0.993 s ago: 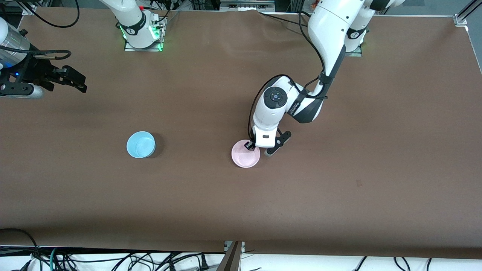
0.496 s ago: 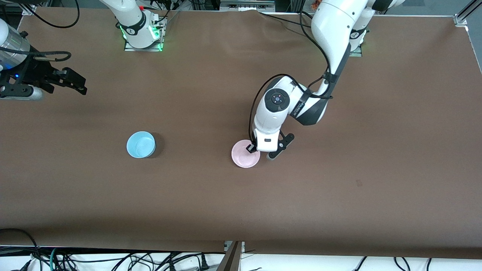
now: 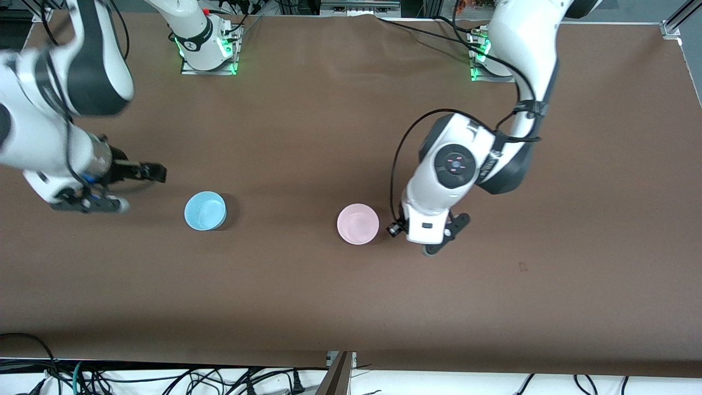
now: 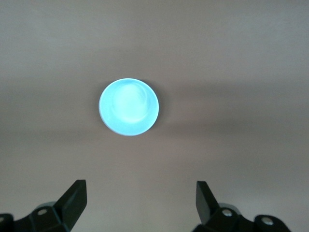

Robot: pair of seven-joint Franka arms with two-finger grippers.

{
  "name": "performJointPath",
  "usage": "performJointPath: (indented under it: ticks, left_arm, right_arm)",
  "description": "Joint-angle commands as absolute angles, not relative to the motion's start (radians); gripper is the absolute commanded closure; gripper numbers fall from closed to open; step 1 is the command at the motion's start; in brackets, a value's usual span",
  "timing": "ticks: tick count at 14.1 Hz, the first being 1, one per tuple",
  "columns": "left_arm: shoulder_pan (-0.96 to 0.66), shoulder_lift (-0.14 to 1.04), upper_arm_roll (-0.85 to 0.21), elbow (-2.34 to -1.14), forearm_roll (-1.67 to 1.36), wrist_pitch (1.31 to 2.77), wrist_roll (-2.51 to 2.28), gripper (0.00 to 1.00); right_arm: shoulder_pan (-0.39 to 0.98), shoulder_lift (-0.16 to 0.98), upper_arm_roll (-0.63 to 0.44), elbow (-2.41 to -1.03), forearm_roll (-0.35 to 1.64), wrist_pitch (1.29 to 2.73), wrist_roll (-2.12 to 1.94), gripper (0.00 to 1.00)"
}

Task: Stack pink and blue bowls on white bowl
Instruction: 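Grasp the blue bowl rim with the right gripper while the left gripper withdraws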

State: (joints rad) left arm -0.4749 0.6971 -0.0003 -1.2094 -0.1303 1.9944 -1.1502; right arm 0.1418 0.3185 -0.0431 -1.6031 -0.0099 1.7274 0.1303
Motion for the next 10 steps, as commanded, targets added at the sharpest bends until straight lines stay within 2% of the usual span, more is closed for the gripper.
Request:
performJointPath:
  ticks: [1,3,8,10]
  left_arm:
    - [-0.39,0.594,-0.008,-1.215,-0.202,1.899,-1.01,1.0]
    - [-0.318,0.523,-0.005,-1.215,-0.233,1.818,-0.915,1.0]
    - [-0.146,0.397,0.002,-1.232,-0.245,1.645,-0.588,1.0]
    - [-0.126,0.377,0.011,-1.235,-0.153,1.593,-0.519,1.0]
  right_arm:
    - [0.097,0.441,-0.044,-1.594,-0.015,1.837,0.019,0.0]
    - [0.087,0.52,-0.044,-1.624,-0.012,1.943,0.011,0.0]
    - [0.071,0.528,-0.043,-1.796,-0.008,2.153,0.003,0.02]
    - [0.071,0.528,-0.044,-1.839,0.027,2.209,0.003,0.11]
